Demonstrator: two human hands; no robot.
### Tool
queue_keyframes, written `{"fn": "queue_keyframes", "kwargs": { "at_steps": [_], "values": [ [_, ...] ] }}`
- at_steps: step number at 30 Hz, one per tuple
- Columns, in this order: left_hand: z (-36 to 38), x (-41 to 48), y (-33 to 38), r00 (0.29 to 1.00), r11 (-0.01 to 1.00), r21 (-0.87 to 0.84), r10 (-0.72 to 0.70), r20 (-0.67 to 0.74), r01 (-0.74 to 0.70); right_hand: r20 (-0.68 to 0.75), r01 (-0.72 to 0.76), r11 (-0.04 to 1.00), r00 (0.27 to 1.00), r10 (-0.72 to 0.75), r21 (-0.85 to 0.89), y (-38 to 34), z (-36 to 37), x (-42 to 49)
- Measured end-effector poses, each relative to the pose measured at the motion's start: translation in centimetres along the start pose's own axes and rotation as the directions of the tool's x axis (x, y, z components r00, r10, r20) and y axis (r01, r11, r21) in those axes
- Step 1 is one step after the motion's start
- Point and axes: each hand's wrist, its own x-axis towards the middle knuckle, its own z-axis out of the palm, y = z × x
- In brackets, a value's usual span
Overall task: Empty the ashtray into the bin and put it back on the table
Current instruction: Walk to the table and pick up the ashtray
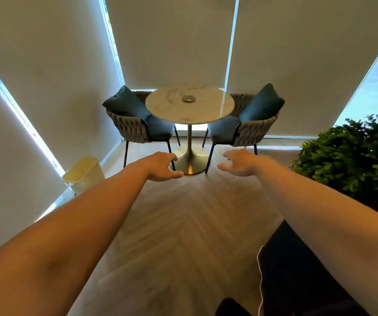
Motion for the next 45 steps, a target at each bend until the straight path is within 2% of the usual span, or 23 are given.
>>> {"fn": "queue_keyframes", "kwargs": {
  "at_steps": [10,22,36,45],
  "values": [
    [-0.6,5.5,-2.4,0.999,0.999,0.021,-0.035,0.020,0.035,0.024,-0.006,0.999,1.000,0.005,0.047,1.3,1.0,6.6],
    [-3.0,20.6,-3.5,0.994,0.996,0.048,-0.074,0.084,0.070,0.076,-0.020,0.996,0.997,0.013,0.090,8.5,-1.3,19.8],
    [-2.4,32.9,-5.4,0.986,0.991,-0.062,-0.115,0.118,0.122,0.170,-0.010,0.994,0.985,-0.009,0.109,14.1,-2.1,31.8],
    [-2.7,42.2,-10.9,0.980,0.988,-0.084,-0.117,0.159,0.131,0.198,-0.028,0.993,0.980,0.004,0.117,14.5,-1.7,42.2]
  ]
}}
